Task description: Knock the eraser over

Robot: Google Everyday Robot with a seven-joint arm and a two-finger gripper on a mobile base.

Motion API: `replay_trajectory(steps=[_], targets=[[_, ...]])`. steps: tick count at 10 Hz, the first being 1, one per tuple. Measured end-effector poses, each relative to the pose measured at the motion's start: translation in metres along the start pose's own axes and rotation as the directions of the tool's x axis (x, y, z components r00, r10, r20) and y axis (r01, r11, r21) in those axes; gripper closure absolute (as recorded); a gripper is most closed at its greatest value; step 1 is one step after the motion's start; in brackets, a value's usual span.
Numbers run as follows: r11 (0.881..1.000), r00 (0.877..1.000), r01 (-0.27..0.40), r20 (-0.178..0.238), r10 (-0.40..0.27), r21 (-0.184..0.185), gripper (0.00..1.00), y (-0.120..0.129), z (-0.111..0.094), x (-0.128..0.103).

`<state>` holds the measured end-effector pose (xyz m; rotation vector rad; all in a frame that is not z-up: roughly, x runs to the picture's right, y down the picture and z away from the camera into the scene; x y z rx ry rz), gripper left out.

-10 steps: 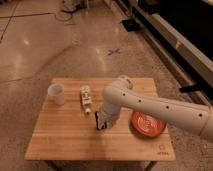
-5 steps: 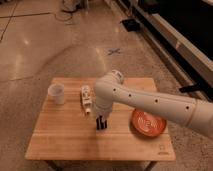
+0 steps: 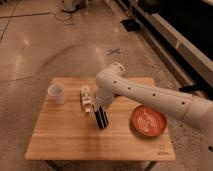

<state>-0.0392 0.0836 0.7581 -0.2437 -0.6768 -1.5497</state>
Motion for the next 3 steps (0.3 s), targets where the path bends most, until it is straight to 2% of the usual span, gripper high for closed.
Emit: replay_trajectory(steps=[1, 3], targets=[[1.0, 1.0, -0.001, -0.011, 0.001, 0.015, 0.58, 0.0006, -0.0022, 0.0043], [1.0, 1.0, -0.003, -0.012, 0.003, 0.016, 0.58, 0.0015, -0.0026, 0.0043]])
